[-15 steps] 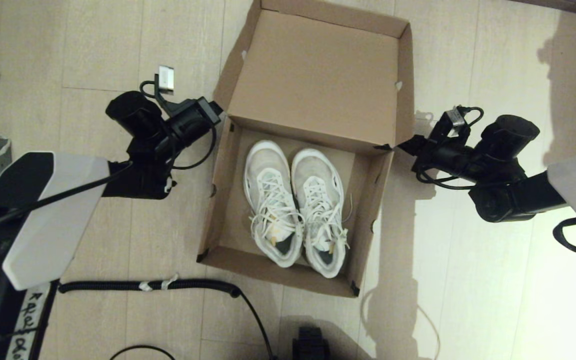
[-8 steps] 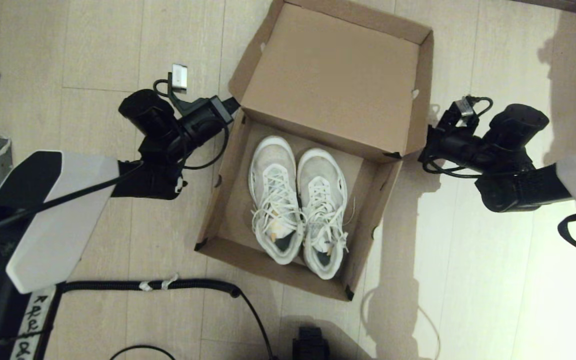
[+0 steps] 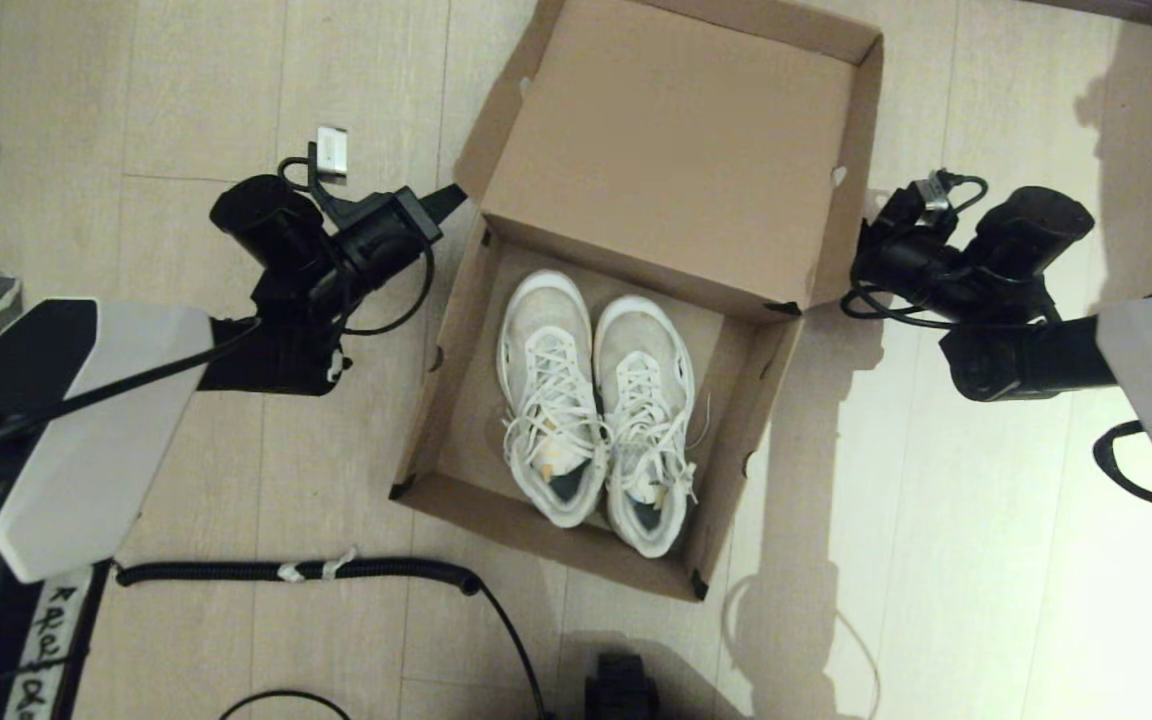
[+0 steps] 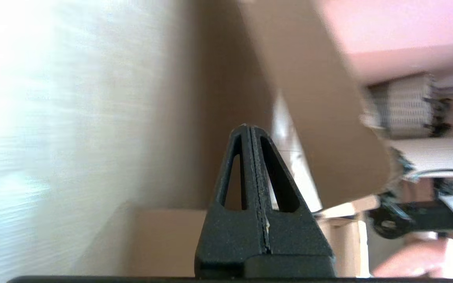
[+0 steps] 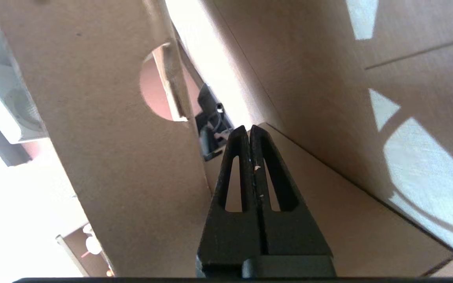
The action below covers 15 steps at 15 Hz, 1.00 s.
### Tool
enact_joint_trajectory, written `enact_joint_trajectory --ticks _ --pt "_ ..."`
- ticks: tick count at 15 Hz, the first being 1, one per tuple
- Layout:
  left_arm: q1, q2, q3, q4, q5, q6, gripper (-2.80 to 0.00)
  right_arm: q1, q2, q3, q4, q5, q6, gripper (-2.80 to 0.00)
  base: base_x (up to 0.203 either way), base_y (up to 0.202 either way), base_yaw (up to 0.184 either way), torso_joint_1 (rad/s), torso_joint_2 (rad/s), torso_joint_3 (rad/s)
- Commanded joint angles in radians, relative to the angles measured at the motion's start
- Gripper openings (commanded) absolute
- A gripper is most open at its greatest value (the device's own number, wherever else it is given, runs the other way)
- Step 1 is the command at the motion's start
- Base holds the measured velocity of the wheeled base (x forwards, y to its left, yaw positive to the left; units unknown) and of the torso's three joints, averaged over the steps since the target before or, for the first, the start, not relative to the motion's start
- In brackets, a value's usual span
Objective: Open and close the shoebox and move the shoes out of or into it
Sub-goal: Close the shoe box
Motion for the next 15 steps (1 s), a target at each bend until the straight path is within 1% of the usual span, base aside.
enact_joint_trajectory --ticks 1,3,4,7,12,15 --pt "0.029 0.004 0.001 -0.005 -0.003 -0.004 -2.80 0.000 -0.013 -0.003 -0.007 0.004 0.021 -2.80 0.000 0.000 0.000 0.000 0.00 0.000" --pt "0.047 -0.006 0.031 -0.005 -0.003 -0.003 -2.80 -0.001 -0.033 -0.004 -0.007 0.005 0.029 -2.80 0.000 0.000 0.000 0.000 0.00 0.000" --pt "0.049 -0.018 0.066 -0.004 -0.003 -0.002 -2.80 0.000 -0.042 -0.004 -0.007 0.005 0.035 -2.80 0.000 0.000 0.000 0.000 0.00 0.000" --pt "0.051 -0.116 0.273 0.000 -0.018 -0.001 -2.80 0.000 -0.073 -0.004 -0.007 0.005 0.057 -2.80 0.000 0.000 0.000 0.000 0.00 0.000" --pt "0.046 -0.328 0.612 -0.006 -0.039 -0.001 -2.80 0.000 -0.143 0.018 -0.009 0.005 0.103 -2.80 0.000 0.000 0.000 0.000 0.00 0.000" --pt "0.039 -0.436 0.783 -0.011 -0.062 -0.001 -2.80 0.003 -0.180 0.044 -0.012 0.007 0.140 -2.80 0.000 0.000 0.000 0.000 0.00 0.000"
